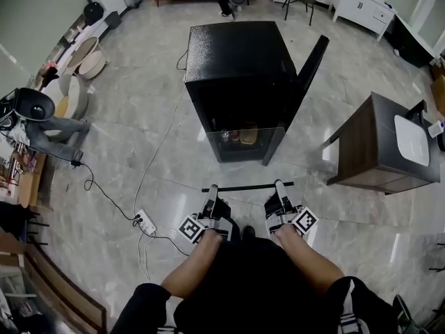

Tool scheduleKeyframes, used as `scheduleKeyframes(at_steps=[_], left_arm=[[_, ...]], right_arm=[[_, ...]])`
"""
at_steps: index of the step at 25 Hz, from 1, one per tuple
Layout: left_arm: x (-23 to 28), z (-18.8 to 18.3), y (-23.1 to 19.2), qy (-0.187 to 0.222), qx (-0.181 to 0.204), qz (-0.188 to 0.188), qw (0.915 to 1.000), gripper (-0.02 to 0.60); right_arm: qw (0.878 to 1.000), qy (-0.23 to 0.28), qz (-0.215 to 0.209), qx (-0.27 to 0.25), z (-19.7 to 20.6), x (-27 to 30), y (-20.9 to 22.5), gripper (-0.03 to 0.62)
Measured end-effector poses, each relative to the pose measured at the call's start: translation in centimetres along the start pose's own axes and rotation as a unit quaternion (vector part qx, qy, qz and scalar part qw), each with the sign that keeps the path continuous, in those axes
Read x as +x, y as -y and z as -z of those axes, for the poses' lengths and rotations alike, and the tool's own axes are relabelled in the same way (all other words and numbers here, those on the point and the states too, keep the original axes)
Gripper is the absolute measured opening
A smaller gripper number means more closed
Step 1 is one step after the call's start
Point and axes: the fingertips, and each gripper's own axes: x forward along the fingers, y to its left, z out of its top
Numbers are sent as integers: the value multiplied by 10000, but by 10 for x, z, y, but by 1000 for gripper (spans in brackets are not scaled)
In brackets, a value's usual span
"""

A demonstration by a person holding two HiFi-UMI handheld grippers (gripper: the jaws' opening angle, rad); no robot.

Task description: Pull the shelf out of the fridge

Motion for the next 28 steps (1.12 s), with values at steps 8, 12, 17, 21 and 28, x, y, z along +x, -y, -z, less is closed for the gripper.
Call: scheduleKeyframes(at_steps=[8,12,17,21,28], left_arm=[[-17,9,30,87,84,114,9999,35],[-24,12,38,105,73,98,9999,35],[-28,12,37,141,136,64,9998,35],[-26,11,40,171,117,96,9997,35],[-28,17,40,114,194,81,9997,37]], right_arm=[[9998,-81,-147,80,2,-16,-28,40],[9997,-120,-195,90,3,-18,-37,40],[9996,-223,-196,17,4,-19,-38,40],[9994,-268,-210,34,5,-19,-39,40],[9994,-302,-195,15,1,-27,-36,40]])
